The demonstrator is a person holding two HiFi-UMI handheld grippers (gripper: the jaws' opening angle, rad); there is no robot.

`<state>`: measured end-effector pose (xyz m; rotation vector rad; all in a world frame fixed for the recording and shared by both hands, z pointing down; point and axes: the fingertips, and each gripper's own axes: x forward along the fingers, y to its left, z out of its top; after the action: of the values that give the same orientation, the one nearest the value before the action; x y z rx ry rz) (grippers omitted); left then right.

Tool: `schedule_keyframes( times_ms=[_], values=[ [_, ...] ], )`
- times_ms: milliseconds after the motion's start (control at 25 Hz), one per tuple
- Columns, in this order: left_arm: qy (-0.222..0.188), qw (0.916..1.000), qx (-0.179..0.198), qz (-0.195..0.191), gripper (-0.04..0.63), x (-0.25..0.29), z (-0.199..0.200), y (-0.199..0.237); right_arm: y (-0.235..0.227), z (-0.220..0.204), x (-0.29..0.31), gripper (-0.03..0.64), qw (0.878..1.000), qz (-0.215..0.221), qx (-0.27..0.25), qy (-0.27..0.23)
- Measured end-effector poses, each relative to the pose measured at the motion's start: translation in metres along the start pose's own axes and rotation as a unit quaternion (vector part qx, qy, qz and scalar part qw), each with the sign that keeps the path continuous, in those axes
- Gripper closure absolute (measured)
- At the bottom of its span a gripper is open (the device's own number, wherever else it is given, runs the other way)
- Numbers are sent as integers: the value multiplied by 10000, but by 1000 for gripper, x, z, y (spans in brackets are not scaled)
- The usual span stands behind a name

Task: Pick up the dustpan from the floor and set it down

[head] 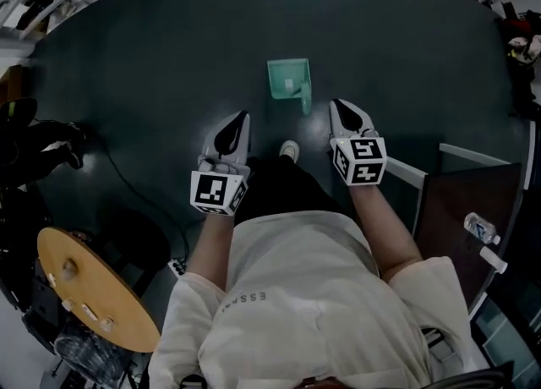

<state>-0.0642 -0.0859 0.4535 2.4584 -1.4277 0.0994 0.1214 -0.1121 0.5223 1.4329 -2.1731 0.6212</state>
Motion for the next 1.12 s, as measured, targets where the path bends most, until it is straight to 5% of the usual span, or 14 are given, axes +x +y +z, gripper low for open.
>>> schedule_keyframes(
  times_ms=[160,560,920,1120],
  values=[
    [216,9996,-149,-88,580,26,-23,16,0,-15,41,624,9994,-70,23,324],
    [566,9969,-221,-509,581,92,-58,48,5,-87,144,389,9874,-100,482,1501],
    [840,9936,-508,-560,581,124,-85,60,-10,-139,206,388,9713,-259,632,2280],
    [925,9933,-589,-354,581,118,-98,81,-9,-139,213,523,9643,-601,752,2468]
  ],
)
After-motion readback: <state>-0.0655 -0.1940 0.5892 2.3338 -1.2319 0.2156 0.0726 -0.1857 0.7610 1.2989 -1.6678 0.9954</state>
